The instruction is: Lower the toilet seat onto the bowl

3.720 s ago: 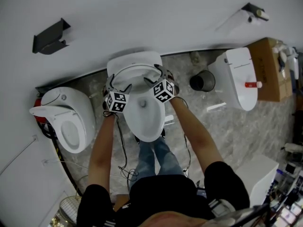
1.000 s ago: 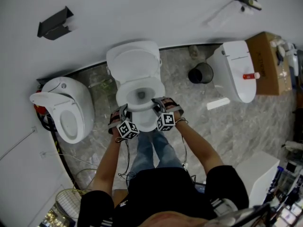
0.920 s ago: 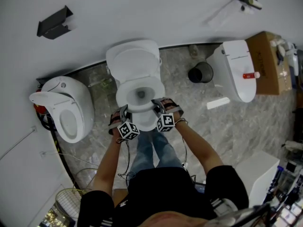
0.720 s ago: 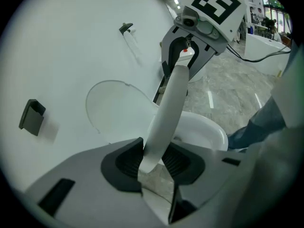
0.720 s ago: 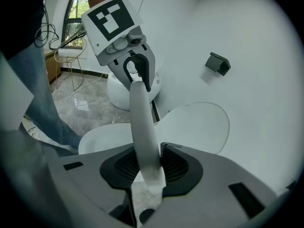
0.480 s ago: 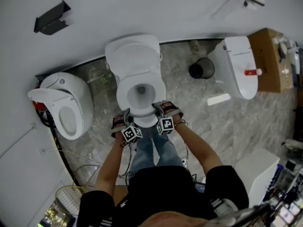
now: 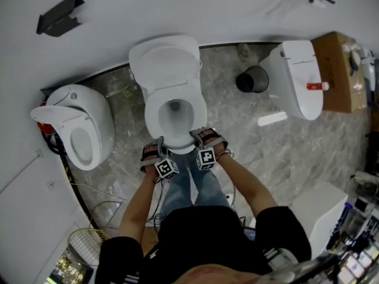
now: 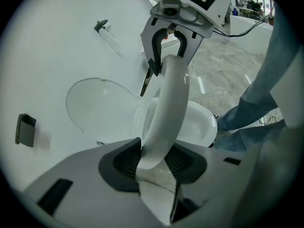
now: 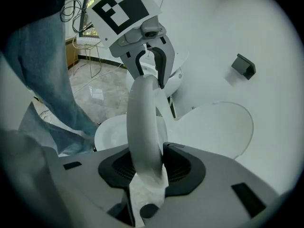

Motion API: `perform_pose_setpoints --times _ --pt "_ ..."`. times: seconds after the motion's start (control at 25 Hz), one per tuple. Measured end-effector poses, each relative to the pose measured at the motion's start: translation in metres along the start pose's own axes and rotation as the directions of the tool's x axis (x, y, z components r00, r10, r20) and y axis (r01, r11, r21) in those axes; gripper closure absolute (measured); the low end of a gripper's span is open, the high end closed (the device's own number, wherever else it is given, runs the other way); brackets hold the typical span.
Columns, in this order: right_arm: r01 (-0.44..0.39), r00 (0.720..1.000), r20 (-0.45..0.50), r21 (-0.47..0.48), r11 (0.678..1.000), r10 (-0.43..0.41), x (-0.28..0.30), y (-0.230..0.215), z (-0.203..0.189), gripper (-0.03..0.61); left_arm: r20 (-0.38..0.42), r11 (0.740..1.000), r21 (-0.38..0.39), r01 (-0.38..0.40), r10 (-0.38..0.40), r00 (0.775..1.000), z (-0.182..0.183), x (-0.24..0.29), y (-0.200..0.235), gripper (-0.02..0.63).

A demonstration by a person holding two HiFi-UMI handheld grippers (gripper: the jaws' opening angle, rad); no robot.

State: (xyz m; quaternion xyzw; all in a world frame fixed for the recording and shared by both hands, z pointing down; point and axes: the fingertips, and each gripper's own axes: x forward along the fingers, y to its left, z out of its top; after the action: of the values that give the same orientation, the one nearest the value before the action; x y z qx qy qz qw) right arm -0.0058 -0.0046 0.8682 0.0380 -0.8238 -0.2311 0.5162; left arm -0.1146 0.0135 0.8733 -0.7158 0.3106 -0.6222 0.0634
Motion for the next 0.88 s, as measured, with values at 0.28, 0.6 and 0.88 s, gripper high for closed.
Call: perform_pose_setpoints --times 0.28,0.6,0.88 --pt "-0.041 0.999 -0.018 -0.028 0.999 0.04 0.012 0.029 -0.004 0.408 -0.016 0.997 0.07 0.043 -0.042 0.999 -0.006 0.009 -0.031 0.448" --pt "-0.059 0.997 -0.059 -0.048 0.997 0.056 0.024 0.052 -0.009 0.379 -0.036 0.983 0.147 0.108 -0.104 0.994 -0.011 0.019 -0.059 0.433" --pt "-0.02 0.999 -0.043 0.129 0.991 0.026 -0.018 0.064 -0.023 0.368 -0.039 0.978 0.166 0.128 -0.123 0.992 -0.013 0.021 -0.065 0.426"
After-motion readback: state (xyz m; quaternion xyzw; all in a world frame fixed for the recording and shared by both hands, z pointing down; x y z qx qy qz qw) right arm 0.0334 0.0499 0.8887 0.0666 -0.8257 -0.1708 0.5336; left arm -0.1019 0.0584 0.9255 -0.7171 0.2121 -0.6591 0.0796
